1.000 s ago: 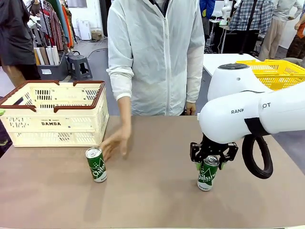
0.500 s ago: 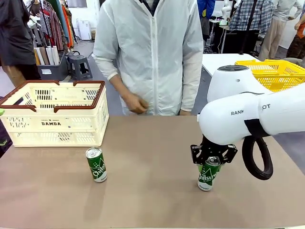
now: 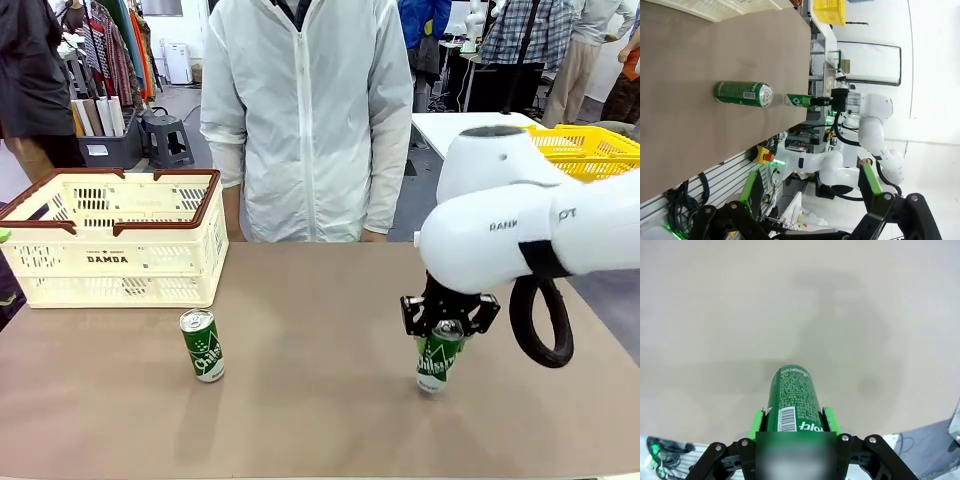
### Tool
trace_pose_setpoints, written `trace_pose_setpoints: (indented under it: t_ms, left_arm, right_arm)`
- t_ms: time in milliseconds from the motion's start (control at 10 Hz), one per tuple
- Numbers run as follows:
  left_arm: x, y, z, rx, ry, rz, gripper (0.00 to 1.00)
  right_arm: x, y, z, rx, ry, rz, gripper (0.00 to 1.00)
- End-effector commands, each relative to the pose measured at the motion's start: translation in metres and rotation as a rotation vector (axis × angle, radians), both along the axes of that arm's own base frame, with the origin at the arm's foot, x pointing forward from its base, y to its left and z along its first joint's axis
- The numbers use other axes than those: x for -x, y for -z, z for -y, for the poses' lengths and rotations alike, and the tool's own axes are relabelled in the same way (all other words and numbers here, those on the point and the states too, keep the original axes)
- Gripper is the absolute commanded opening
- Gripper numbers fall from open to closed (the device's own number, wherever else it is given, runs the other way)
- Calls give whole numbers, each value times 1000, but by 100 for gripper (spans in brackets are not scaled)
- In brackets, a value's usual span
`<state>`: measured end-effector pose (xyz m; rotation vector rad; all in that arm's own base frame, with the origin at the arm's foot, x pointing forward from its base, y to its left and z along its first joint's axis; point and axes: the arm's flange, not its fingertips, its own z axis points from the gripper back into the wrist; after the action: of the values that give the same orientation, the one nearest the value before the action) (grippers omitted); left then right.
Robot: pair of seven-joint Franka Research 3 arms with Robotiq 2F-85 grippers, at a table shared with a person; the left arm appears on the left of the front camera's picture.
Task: Place the drinks into the Shopping basket.
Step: Pick up one drink and place it into the Shopping basket.
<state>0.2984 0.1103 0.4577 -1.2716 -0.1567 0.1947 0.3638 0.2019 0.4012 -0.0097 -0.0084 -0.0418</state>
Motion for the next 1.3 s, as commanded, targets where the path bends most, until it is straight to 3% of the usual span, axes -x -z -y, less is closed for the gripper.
trace_pose_setpoints:
  t_ms: [0,200,500,800,1000,1100,1200]
  left_arm:
    - [0,-1,1,7,4,4,100]
    - [0,-1,1,7,4,4,100]
    - [0,-1,1,7,4,4,100]
    - [0,-1,1,7,4,4,100]
    - [0,-1,1,7,4,4,100]
    - [0,-1,1,7,4,4,100]
    - [0,-1,1,7,4,4,100]
  right_arm:
    - [-13,-59,-33,-29,-134,28,0]
    - [-39,-64,-96,-88,-268,48,0]
    - [-50,-35,-186,-97,-421,12,0]
    - [-46,5,-230,-27,-512,-23,0]
    - [-38,14,-237,-2,-545,-40,0]
    - [-40,13,-236,-10,-543,-41,10]
    - [-40,14,-236,-10,-541,-45,55]
